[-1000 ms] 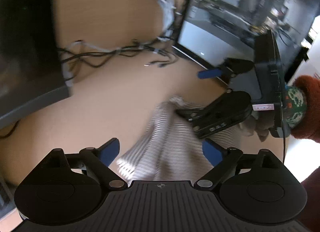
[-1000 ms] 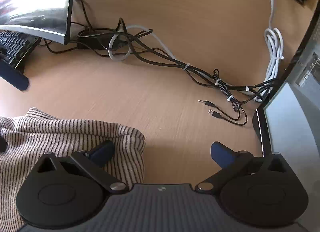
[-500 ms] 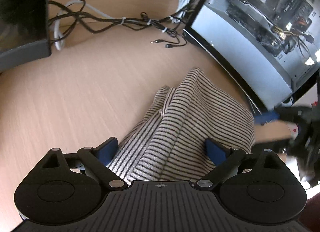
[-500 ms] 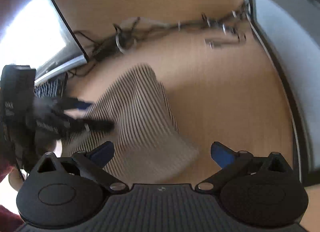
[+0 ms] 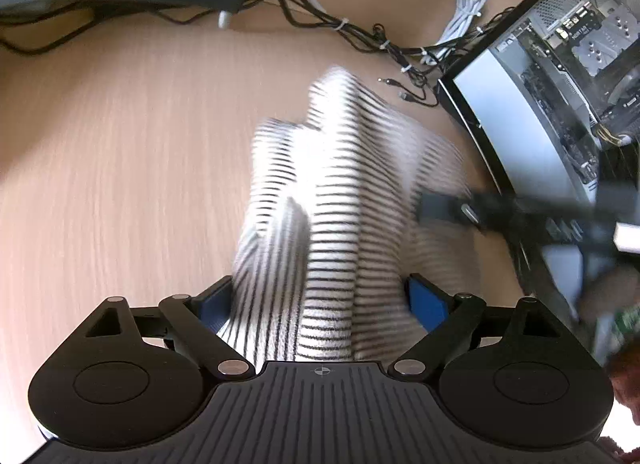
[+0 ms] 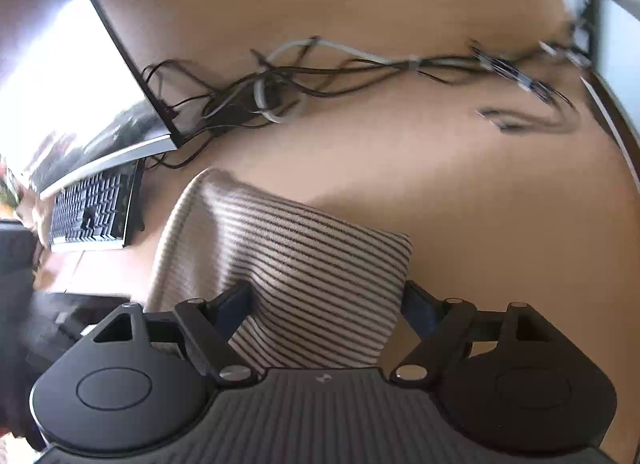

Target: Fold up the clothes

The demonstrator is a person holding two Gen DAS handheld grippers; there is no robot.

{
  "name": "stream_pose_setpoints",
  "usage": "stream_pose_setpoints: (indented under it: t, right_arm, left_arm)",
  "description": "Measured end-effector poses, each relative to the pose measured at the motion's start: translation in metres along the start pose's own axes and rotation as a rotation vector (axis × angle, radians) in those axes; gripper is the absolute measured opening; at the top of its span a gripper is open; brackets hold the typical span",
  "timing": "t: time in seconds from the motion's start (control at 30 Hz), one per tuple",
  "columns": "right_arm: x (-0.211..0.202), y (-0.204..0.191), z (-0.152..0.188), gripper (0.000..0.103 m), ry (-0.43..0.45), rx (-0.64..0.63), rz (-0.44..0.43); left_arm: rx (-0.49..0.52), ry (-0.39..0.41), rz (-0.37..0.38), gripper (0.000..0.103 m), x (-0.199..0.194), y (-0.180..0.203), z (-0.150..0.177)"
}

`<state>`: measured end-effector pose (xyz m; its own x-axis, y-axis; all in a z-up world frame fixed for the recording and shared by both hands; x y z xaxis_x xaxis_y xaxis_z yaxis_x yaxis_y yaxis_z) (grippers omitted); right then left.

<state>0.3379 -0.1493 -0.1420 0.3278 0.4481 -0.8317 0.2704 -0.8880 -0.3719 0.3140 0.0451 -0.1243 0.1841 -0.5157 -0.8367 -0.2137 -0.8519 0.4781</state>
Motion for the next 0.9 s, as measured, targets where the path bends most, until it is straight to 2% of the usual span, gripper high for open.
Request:
stream_pose_setpoints:
  t: [0.1,0.23,0.3,0.47,0.57,0.63,0.77,0.9]
  right_arm:
    - [0.012,-0.013,-0.02,0.083,0.005,-0.057,0.01]
    - [0.011,-0.024,-0.03,0.083,0.041,-0.107,0.047]
    - [0.004,-0.024,-0.028,0.083,0.061,-0.102,0.059]
    - [-0.026,-0.006,-0.005,0.095,0.104,-0.063,0.121]
    - [-0.039,0.005,0.014,0.099,0.119,-0.061,0.172]
    - [-0.045,0.01,0.026,0.103,0.125,-0.05,0.188]
    - [-0.043,0.011,0.044,0.103,0.153,-0.011,0.179]
    - [-0.038,-0.005,0.048,0.103,0.216,-0.011,0.144]
  left_arm:
    - [-0.016,0.002,0.002,0.094,0.0,0.004,0.01]
    - [0.009,-0.015,0.037,0.093,0.007,0.016,0.016]
    - [0.038,-0.028,0.06,0.092,0.013,0.027,0.017]
    - [0.086,-0.044,0.083,0.09,0.021,0.044,0.015]
    - [0.114,-0.026,0.088,0.087,0.005,0.046,0.014]
    - [0.14,0.011,0.071,0.087,-0.012,0.044,0.014]
    - [0.169,0.128,0.037,0.086,-0.054,0.04,0.008]
    - [0.171,0.255,0.036,0.083,-0.079,0.043,-0.018]
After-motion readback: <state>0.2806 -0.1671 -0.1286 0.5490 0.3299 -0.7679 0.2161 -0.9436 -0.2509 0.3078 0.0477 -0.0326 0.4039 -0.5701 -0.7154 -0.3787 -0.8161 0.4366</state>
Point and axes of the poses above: each gripper's, at about its wrist camera, not at the fingertips, and x roughly the way its jaws point, y to its right, z to its underside, the point moved 6 cm from there along x, roughly the way its jaws point, and after that the axes turned 10 degrees about -y, right-handed, at the moved point
